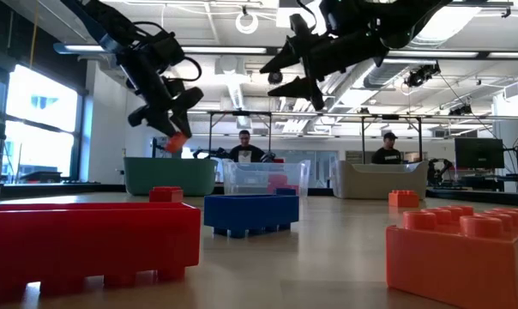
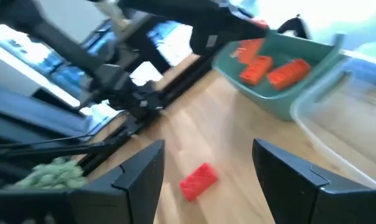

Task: Sort & place blocks by color
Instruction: Put the orange game piece into the green bin, then put the blue game piece into the gray bin

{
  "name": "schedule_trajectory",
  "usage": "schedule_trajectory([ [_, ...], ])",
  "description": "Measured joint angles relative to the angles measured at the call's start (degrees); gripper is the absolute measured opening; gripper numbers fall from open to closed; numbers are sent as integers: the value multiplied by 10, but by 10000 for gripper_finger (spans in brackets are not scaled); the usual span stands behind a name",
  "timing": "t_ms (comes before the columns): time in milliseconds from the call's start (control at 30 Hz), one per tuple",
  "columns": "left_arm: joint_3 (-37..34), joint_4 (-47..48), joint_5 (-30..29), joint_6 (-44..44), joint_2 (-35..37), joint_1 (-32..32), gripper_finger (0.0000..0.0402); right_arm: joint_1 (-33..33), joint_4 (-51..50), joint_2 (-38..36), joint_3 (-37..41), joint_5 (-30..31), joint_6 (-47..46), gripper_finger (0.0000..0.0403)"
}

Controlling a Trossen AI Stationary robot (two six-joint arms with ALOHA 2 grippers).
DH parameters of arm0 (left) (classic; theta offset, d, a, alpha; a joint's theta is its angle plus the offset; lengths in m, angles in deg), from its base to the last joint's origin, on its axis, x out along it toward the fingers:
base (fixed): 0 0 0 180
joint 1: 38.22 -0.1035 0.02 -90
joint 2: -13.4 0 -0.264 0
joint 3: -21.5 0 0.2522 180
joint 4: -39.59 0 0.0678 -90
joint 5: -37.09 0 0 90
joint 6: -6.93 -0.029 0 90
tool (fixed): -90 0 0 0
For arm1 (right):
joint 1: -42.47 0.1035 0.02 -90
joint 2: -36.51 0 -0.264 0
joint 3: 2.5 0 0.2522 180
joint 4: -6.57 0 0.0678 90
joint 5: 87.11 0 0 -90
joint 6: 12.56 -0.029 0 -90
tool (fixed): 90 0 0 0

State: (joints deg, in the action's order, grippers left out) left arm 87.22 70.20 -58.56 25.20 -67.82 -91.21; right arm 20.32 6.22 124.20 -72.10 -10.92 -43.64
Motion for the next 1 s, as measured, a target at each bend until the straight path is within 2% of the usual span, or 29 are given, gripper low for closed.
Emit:
schedule_trajectory([
  [200,0,6,-2,0,0,1,198,0,-45,0,0,37,-25,229],
  [400,0,9,5,1,0,2,225,4,-46,0,0,60,-49,229],
  [600,0,-7,80,-9,6,1,230,15,-32,0,0,80,-46,229],
  [733,0,-7,131,-25,26,1,230,36,-38,0,-35,108,-5,229],
  [833,0,-6,156,-25,46,1,231,47,-88,0,-77,150,5,229],
  [1000,0,-5,161,-25,71,8,231,47,-244,12,-155,200,-39,229],
])
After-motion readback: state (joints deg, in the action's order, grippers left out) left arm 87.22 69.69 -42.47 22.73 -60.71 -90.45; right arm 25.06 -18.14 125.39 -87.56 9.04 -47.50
